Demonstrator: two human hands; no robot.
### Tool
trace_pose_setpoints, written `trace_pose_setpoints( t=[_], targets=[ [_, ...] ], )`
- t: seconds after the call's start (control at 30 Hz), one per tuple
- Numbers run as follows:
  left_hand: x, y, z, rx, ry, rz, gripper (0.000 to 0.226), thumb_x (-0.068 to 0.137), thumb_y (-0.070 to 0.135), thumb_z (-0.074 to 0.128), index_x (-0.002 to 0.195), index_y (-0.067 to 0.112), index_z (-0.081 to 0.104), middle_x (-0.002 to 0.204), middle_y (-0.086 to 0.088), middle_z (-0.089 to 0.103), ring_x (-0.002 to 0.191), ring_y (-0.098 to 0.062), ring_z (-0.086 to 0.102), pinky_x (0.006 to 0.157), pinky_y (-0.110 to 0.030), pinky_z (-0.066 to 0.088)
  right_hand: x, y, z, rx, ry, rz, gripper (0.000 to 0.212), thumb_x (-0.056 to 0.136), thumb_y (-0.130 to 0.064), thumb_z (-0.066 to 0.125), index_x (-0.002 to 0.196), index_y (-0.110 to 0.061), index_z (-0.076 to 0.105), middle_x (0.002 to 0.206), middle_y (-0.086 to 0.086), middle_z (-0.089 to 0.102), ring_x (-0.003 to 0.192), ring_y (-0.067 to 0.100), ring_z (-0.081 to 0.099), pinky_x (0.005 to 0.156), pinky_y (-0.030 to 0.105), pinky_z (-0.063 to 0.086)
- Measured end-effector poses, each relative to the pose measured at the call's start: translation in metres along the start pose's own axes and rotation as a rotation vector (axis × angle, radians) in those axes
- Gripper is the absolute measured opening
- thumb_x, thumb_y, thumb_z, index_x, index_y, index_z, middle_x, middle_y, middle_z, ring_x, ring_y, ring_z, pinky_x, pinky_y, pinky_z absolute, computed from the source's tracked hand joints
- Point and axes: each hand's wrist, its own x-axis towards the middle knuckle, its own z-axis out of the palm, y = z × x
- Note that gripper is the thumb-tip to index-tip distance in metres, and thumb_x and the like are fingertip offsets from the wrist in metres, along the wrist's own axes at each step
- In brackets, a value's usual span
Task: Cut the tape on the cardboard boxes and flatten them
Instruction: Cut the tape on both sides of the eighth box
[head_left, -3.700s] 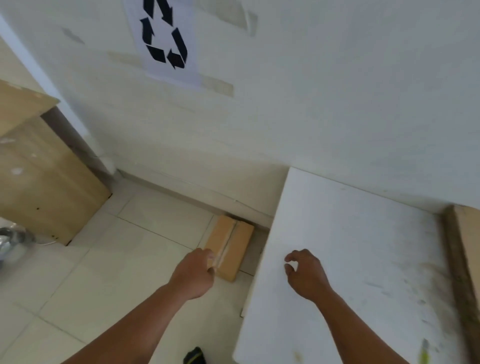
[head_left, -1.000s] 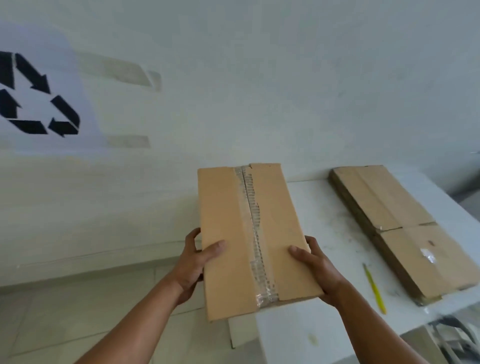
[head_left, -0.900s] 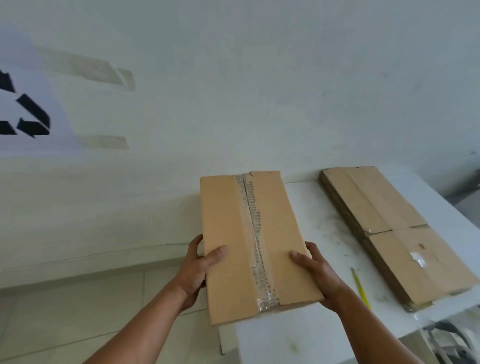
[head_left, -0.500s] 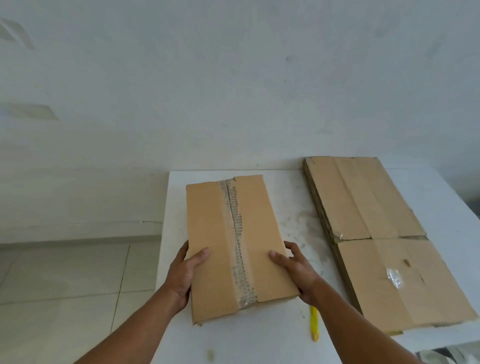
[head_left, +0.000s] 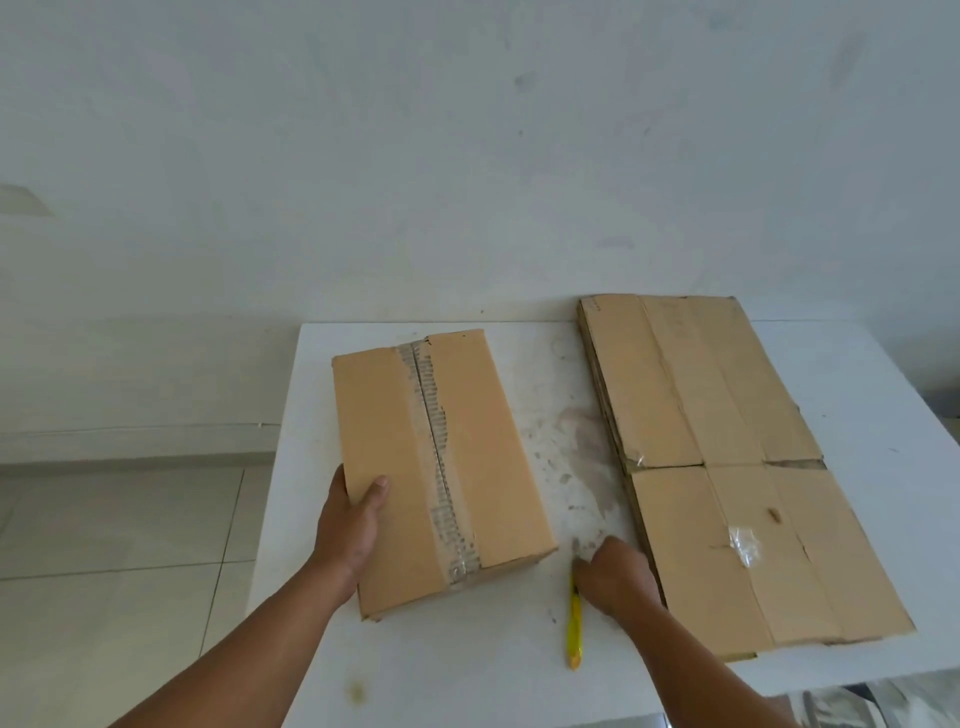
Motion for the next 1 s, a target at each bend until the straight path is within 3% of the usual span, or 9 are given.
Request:
trace_pose_setpoints(
  t=[0.13, 0.27, 0.37, 0.47, 0.57, 0.67, 0.8, 0.9, 1.0],
  targets=[
    [-0.003, 0.004, 0.002, 0.151, 0.013, 0.081, 0.056, 0.101, 0.034, 0.057, 0.151, 0.031, 0.032, 0.135, 0.001, 0.055, 0.125, -0.027, 0.054, 0.099, -0.042, 0.044, 0.001, 0.01, 0.017, -0.117, -0.001, -0.025, 0.031, 0.09, -0.047, 0.058, 0.073, -0.024, 0.047, 0.075, -0.006, 0.055, 0.065, 0.01, 0.055, 0.047, 0.022, 0.038],
    [-0.002, 0.013, 0.003, 0.393, 0.062, 0.173, 0.078, 0.101, 0.024, 0.057, 0.161, 0.033, 0.006, 0.159, -0.002, 0.026, 0.142, -0.026, 0.035, 0.113, -0.044, 0.033, 0.011, 0.012, 0.019, -0.074, -0.04, -0.036, 0.023, 0.089, -0.039, 0.059, 0.076, -0.02, 0.056, 0.075, -0.003, 0.06, 0.068, 0.013, 0.06, 0.046, 0.021, 0.038],
    [0.004, 0.018, -0.001, 0.656, 0.028, 0.267, 0.073, 0.101, 0.024, 0.056, 0.16, 0.037, 0.015, 0.167, 0.005, -0.003, 0.154, -0.021, 0.007, 0.118, -0.043, 0.03, 0.015, 0.003, 0.009, 0.124, -0.015, -0.023, 0.016, 0.092, -0.03, 0.058, 0.094, -0.014, 0.057, 0.088, 0.003, 0.062, 0.079, 0.019, 0.061, 0.059, 0.027, 0.047],
    [0.012, 0.028, -0.007, 0.942, -0.092, 0.324, 0.065, 0.102, 0.026, 0.052, 0.159, 0.032, 0.021, 0.167, 0.008, -0.017, 0.154, -0.026, -0.01, 0.119, -0.053, 0.028, 0.019, -0.015, -0.006, 0.366, 0.071, -0.041, 0.016, 0.096, -0.025, 0.058, 0.093, -0.011, 0.051, 0.09, 0.01, 0.066, 0.074, 0.023, 0.066, 0.065, 0.037, 0.056],
    [0.014, 0.04, -0.009, 1.077, -0.163, 0.328, 0.065, 0.102, 0.027, 0.049, 0.159, 0.026, 0.019, 0.168, 0.004, -0.013, 0.154, -0.027, -0.015, 0.123, -0.056, 0.016, 0.017, -0.046, -0.028, 0.543, 0.166, -0.115, 0.019, 0.097, -0.027, 0.056, 0.087, -0.013, 0.047, 0.084, 0.013, 0.067, 0.068, 0.027, 0.067, 0.065, 0.047, 0.059],
    [0.011, 0.056, -0.009, 1.153, -0.16, 0.367, 0.061, 0.097, 0.029, 0.055, 0.152, 0.021, 0.03, 0.165, -0.002, 0.003, 0.154, -0.021, -0.001, 0.125, -0.049, 0.011, 0.005, -0.086, -0.045, 0.554, 0.223, -0.219, 0.008, 0.098, -0.025, 0.05, 0.096, -0.018, 0.051, 0.082, 0.007, 0.063, 0.07, 0.023, 0.061, 0.055, 0.035, 0.048],
    [0.017, 0.074, -0.011, 1.254, -0.14, 0.375, 0.071, 0.09, 0.04, 0.067, 0.15, 0.023, 0.032, 0.152, 0.0, 0.025, 0.14, -0.021, 0.033, 0.118, -0.041, 0.026, -0.012, -0.135, -0.045, 0.516, 0.15, -0.371, 0.02, 0.098, -0.015, 0.049, 0.116, -0.022, 0.049, 0.091, -0.003, 0.062, 0.075, 0.01, 0.058, 0.056, 0.026, 0.042],
    [0.028, 0.082, -0.01, 1.393, -0.141, 0.387, 0.091, 0.083, 0.05, 0.072, 0.155, 0.027, 0.023, 0.145, -0.002, 0.031, 0.138, -0.024, 0.033, 0.11, -0.044, 0.037, -0.016, -0.163, -0.028, 0.356, 0.092, -0.518, 0.031, 0.099, -0.013, 0.048, 0.129, -0.02, 0.046, 0.093, -0.002, 0.064, 0.074, 0.007, 0.059, 0.053, 0.018, 0.041],
    [0.038, 0.087, -0.011, 1.448, -0.16, 0.371, 0.089, 0.076, 0.054, 0.077, 0.15, 0.027, 0.034, 0.139, -0.004, 0.031, 0.133, -0.027, 0.033, 0.107, -0.047, 0.038, -0.018, -0.185, -0.012, 0.225, 0.12, -0.634, 0.037, 0.098, -0.014, 0.045, 0.135, -0.016, 0.043, 0.103, 0.004, 0.065, 0.075, 0.012, 0.056, 0.05, 0.014, 0.034]
  ],
)
